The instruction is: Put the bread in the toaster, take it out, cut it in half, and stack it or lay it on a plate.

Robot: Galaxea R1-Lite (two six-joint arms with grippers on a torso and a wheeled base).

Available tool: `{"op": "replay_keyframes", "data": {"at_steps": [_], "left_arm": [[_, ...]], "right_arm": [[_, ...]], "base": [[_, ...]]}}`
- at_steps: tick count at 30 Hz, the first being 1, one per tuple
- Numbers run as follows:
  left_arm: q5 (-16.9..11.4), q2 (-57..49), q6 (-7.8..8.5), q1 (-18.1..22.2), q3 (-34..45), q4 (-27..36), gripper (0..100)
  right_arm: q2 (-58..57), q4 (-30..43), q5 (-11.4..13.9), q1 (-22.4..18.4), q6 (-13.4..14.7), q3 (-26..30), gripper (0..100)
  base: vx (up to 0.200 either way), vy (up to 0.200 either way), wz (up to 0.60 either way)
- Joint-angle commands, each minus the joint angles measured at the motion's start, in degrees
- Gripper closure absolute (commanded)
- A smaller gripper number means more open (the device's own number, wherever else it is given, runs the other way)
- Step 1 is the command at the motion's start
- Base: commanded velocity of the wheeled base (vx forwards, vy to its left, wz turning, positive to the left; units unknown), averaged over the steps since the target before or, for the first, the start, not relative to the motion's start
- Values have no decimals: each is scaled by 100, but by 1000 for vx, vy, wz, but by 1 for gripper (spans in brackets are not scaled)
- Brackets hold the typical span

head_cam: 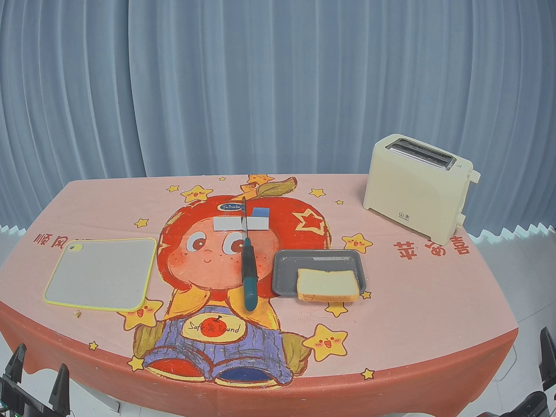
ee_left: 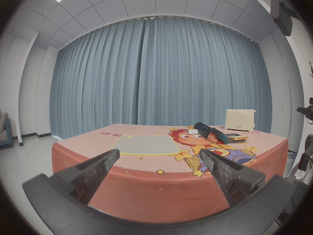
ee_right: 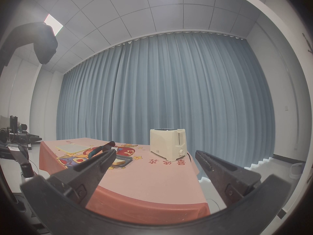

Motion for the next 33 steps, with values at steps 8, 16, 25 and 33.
{"op": "replay_keyframes", "data": {"at_steps": [8, 16, 25, 33], "left_arm": [[2, -5, -1, 6, 101, -2, 0], [2, -5, -1, 6, 101, -2, 0], [2, -5, -1, 6, 101, -2, 0], [2, -5, -1, 6, 101, -2, 0]], "right_arm": [[558, 5, 72, 63, -3, -232, 0], [717, 5, 81, 81, -20, -127, 0], [910, 5, 90, 81, -20, -145, 0], [1393, -3, 133, 81, -108, -470, 0]], "base": [[0, 0, 0], [0, 0, 0], [0, 0, 0], [0, 0, 0]]}}
